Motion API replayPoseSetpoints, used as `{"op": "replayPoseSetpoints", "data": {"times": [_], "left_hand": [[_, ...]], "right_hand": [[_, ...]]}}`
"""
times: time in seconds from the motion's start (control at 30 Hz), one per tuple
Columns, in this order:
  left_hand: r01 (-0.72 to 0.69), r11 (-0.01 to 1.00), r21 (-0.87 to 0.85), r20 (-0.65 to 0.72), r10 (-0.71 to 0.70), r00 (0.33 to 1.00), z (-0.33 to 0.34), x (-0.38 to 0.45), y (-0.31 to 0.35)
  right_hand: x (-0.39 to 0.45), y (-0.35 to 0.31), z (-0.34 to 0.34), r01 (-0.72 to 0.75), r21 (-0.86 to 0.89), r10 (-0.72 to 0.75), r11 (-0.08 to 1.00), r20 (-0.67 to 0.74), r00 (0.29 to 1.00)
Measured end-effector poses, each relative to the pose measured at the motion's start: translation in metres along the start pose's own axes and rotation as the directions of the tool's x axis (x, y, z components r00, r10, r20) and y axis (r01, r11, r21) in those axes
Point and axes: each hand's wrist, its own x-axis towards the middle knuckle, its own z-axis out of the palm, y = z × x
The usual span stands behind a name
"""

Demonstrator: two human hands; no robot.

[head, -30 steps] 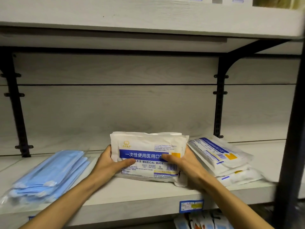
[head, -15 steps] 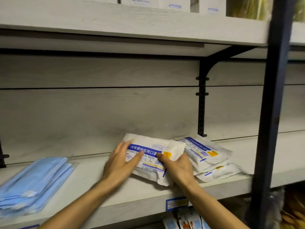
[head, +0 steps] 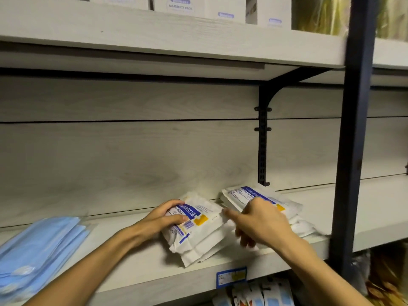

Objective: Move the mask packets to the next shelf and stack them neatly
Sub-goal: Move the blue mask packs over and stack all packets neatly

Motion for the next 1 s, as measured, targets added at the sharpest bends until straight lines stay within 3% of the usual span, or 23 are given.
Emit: {"op": "replayPoseSetpoints", "data": {"times": [0.07, 0.13, 0.17, 0.23, 0.3, 0.37, 0.43, 0.53, 0.7, 0.83, 1.0], "left_hand": [[0.014, 0.999, 0.042, 0.02, -0.015, 1.0, -0.002, 0.003, 0.004], [0.003, 0.983, 0.184, 0.01, -0.005, 1.0, -0.003, 0.007, 0.007], [-0.006, 0.971, 0.24, -0.01, 0.009, 1.0, -0.003, 0.009, 0.008], [0.003, 0.973, 0.233, -0.136, 0.029, 0.99, 0.003, 0.01, 0.015], [0.058, 0.984, 0.171, -0.368, 0.009, 0.93, 0.012, 0.012, 0.016], [0.195, 0.981, 0.003, -0.518, -0.165, 0.839, 0.016, 0.014, 0.008], [0.263, 0.926, -0.269, -0.443, -0.362, 0.82, 0.016, 0.016, 0.0], [0.257, 0.846, -0.468, -0.308, -0.429, 0.849, 0.022, 0.011, 0.002], [0.286, 0.815, -0.504, -0.25, -0.455, 0.855, 0.031, 0.017, 0.012], [0.329, 0.845, -0.422, -0.253, -0.458, 0.852, 0.031, 0.018, 0.017], [0.28, 0.884, -0.374, -0.282, -0.396, 0.874, 0.036, 0.013, 0.017]], "right_hand": [[0.011, -0.003, -0.002, 0.054, -0.107, -0.088, 0.993, -0.344, 0.935], [0.029, -0.008, 0.002, 0.123, -0.11, -0.16, 0.986, -0.464, 0.871], [0.037, -0.011, 0.004, 0.181, -0.054, -0.187, 0.982, -0.424, 0.886], [0.056, -0.017, 0.011, 0.214, 0.168, -0.192, 0.962, -0.135, 0.972], [0.067, -0.023, 0.014, 0.039, 0.323, -0.108, 0.946, 0.197, 0.974], [0.07, -0.025, 0.017, -0.078, 0.287, -0.034, 0.955, 0.364, 0.931], [0.071, -0.02, 0.024, -0.078, 0.209, -0.009, 0.975, 0.387, 0.922], [0.071, -0.015, 0.032, -0.134, 0.248, 0.022, 0.959, 0.408, 0.913], [0.07, -0.017, 0.041, -0.17, 0.258, 0.04, 0.951, 0.446, 0.894], [0.07, -0.019, 0.05, -0.146, 0.274, 0.012, 0.95, 0.439, 0.898], [0.07, -0.012, 0.05, -0.179, 0.381, -0.008, 0.907, 0.44, 0.898]]}}
